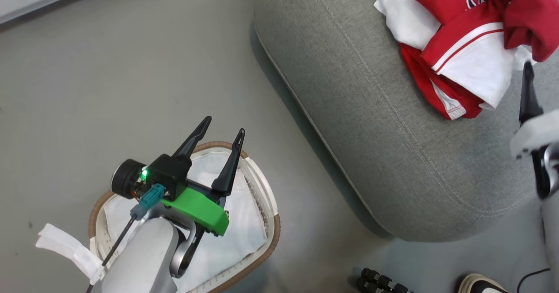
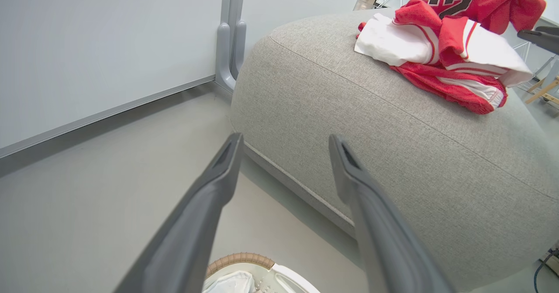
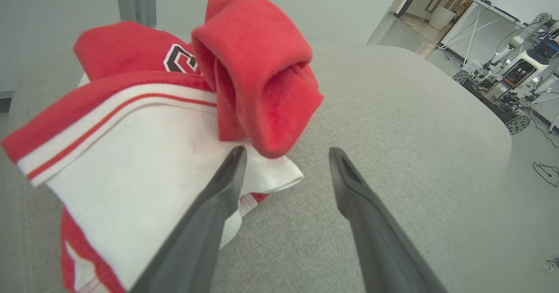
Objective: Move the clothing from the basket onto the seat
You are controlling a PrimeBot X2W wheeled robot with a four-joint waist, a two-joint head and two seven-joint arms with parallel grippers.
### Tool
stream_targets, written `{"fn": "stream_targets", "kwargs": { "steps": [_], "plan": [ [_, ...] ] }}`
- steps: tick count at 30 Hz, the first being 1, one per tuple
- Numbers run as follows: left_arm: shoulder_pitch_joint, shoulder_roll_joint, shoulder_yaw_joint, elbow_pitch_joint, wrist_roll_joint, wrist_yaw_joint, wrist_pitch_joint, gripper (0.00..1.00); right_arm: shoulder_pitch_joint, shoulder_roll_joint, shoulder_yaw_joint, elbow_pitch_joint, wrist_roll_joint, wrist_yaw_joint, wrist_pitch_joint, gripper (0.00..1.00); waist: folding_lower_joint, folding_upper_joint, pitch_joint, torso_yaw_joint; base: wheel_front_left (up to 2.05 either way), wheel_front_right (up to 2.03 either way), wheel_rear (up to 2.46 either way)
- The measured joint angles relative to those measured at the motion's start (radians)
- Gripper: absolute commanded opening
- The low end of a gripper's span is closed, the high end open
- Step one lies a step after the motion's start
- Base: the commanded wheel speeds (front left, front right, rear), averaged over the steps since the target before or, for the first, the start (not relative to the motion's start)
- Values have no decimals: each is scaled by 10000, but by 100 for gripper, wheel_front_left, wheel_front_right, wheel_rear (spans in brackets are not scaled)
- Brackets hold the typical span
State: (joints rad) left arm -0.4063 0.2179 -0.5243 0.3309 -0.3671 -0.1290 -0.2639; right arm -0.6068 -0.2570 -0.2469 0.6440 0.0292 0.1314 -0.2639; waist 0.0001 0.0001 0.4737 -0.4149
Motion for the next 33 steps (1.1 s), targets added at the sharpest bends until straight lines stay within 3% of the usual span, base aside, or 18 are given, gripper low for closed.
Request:
{"fn": "stream_targets", "kwargs": {
  "steps": [11,21,33],
  "plan": [
    [933,-644,1187,153,198,0,0,100,2714,1137,-31,-1256,111,0,0,100,0,0,-1203,149,0,0,0],
    [1746,-1147,2790,-2,784,0,0,100,2807,1793,1695,-2777,642,0,2,100,0,0,-1952,925,0,0,0],
    [2368,-1590,5003,29,1574,15,0,100,2430,2059,2767,-3187,855,0,0,100,0,0,-2538,2269,0,0,0]
  ]
}}
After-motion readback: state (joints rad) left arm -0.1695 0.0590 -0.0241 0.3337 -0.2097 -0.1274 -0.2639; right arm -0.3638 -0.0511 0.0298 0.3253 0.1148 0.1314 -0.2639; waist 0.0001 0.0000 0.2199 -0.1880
